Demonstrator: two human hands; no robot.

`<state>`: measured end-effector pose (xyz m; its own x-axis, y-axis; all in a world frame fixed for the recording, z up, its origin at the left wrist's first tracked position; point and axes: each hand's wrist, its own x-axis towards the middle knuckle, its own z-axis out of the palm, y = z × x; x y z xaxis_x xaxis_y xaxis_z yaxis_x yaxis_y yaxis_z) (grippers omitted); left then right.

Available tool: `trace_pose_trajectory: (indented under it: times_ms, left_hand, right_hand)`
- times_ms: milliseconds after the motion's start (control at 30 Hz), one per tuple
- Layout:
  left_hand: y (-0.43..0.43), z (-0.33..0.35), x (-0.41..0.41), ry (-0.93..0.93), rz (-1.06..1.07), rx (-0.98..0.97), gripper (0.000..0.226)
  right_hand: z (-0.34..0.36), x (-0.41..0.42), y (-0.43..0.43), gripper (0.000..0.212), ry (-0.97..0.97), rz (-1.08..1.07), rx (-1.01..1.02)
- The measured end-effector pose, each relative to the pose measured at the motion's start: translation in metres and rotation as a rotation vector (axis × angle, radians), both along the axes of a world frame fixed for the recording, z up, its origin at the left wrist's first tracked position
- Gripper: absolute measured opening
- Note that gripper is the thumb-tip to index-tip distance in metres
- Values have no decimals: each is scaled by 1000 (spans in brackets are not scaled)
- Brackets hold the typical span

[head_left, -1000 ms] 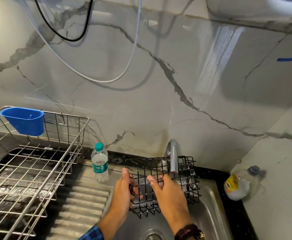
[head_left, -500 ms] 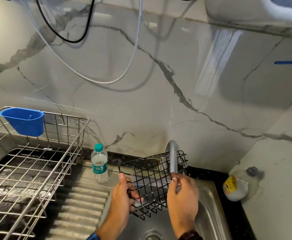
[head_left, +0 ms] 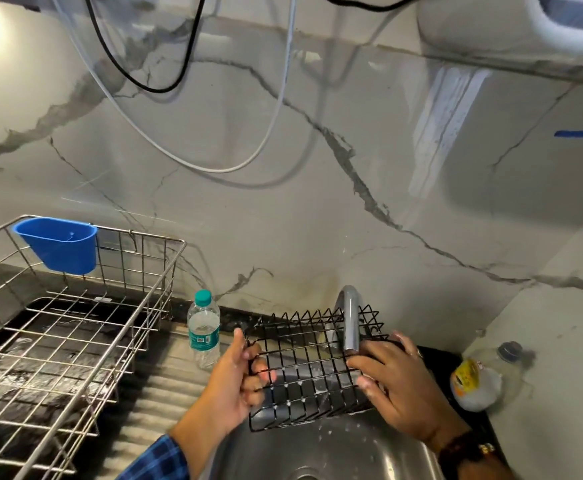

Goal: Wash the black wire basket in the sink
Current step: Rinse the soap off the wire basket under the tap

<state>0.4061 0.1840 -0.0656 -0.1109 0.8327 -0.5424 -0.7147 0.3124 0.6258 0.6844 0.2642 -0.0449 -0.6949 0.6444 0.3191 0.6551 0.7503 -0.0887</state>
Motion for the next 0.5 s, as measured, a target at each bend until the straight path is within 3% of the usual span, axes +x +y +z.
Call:
trace_pose_trajectory:
  times_ms: [133, 267, 367, 500]
  left_hand:
    - [-4, -6, 2, -11, 6, -6, 48]
    - [-9, -12, 4, -71, -32, 12, 49]
    - [-14, -13, 6, -55, -77, 2, 51]
    - [-10, -15, 0, 53, -107, -65, 53]
  right_hand:
    - [7, -6, -2, 30, -86, -14, -7]
    - [17, -22, -8, 68, -247, -60, -199]
    - [21, -21, -7, 69, -314, -4, -344]
    - [10, -17, -7, 73, -391, 40, -362]
